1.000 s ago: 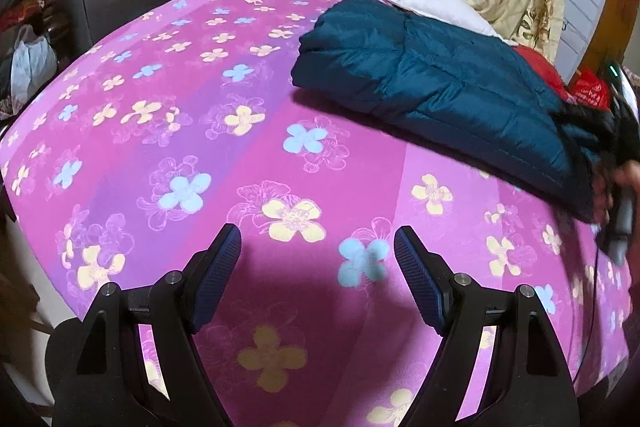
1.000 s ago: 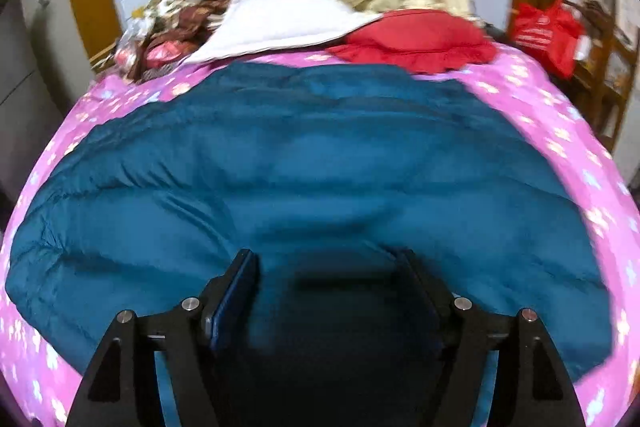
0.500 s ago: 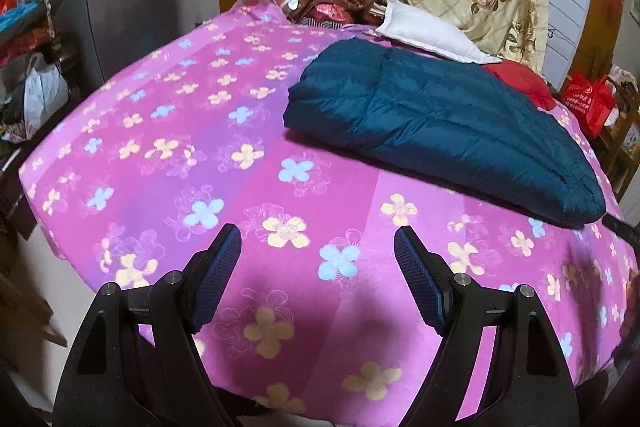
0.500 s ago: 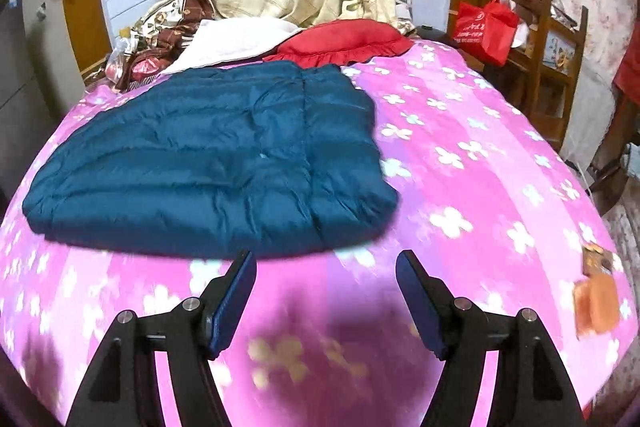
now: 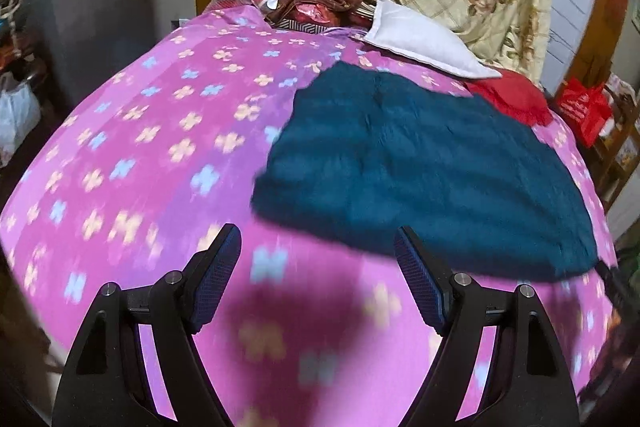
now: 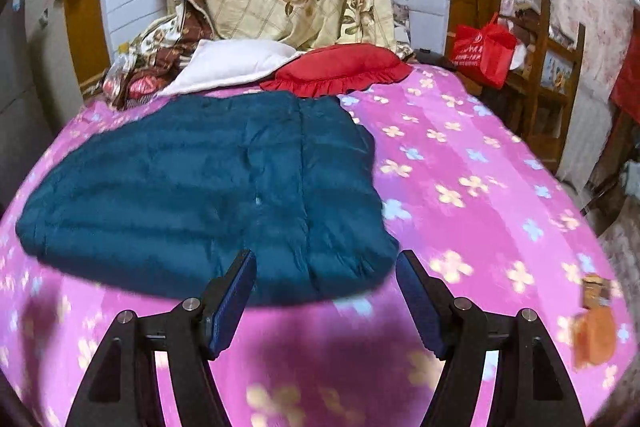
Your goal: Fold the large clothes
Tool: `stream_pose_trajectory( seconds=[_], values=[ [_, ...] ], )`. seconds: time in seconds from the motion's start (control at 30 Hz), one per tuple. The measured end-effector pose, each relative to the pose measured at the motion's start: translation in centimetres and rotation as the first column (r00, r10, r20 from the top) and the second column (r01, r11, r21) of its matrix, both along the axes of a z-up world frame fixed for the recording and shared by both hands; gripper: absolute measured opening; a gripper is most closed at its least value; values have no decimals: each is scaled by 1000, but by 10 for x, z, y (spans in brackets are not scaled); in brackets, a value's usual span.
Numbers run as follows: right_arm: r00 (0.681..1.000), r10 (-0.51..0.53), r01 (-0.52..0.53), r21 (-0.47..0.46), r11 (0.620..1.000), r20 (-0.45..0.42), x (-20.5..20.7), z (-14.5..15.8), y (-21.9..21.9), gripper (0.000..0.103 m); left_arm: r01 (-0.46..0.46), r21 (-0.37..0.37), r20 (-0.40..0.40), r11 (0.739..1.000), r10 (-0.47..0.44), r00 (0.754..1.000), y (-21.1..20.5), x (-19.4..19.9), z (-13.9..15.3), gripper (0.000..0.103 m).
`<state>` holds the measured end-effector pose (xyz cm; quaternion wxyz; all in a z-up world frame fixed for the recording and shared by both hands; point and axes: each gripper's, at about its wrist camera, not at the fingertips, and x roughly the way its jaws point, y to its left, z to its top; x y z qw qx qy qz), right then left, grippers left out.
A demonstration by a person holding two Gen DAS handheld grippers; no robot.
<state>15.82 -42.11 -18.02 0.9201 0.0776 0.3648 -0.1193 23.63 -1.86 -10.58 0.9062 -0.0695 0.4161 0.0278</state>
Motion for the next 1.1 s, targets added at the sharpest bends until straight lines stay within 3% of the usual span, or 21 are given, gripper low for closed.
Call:
stream_pose_trajectory(
  seconds=[0.1, 0.2, 0.27, 0.37, 0.47, 0.6, 0.87, 1.0, 1.1],
  values=[
    [999, -25, 26, 44, 999, -29, 29, -16, -10, 70, -29, 14, -19, 999, 29, 999, 9, 51, -15, 79],
    [995, -68, 71, 31, 997, -70, 51, -35, -19, 70, -44, -8, -79, 999, 43, 996, 21, 88, -40, 79],
    [993, -83, 85, 19, 996, -83, 58, -45, -24, 72, -76, -53, -141, 996, 68, 988, 31, 109, -64, 79],
    [993, -83, 91, 91, 992, -90, 62, -59, -36, 79, -88, -157, -193, 984, 56, 980, 41, 127, -90, 82],
    [993, -80, 90, 118, 989, -86, 64, -66, -41, 83, -72, -122, -175, 990, 50, 983, 33, 127, -93, 82],
    [991, -86, 95, 94, 991, -100, 64, -60, -40, 84, -55, -18, -158, 998, 51, 986, 24, 121, -76, 82],
    [998, -62, 61, -24, 998, -25, 4, -18, -20, 84, -24, 55, -2, 998, 24, 1000, 12, 48, -31, 82],
    [999, -23, 23, 10, 1000, -41, -21, -17, -16, 84, -24, 24, -32, 999, 25, 999, 17, 36, -38, 82],
    [998, -40, 44, 69, 997, -54, -27, -24, -26, 84, -31, -50, -85, 998, 27, 996, 28, 39, -49, 82]
  ],
)
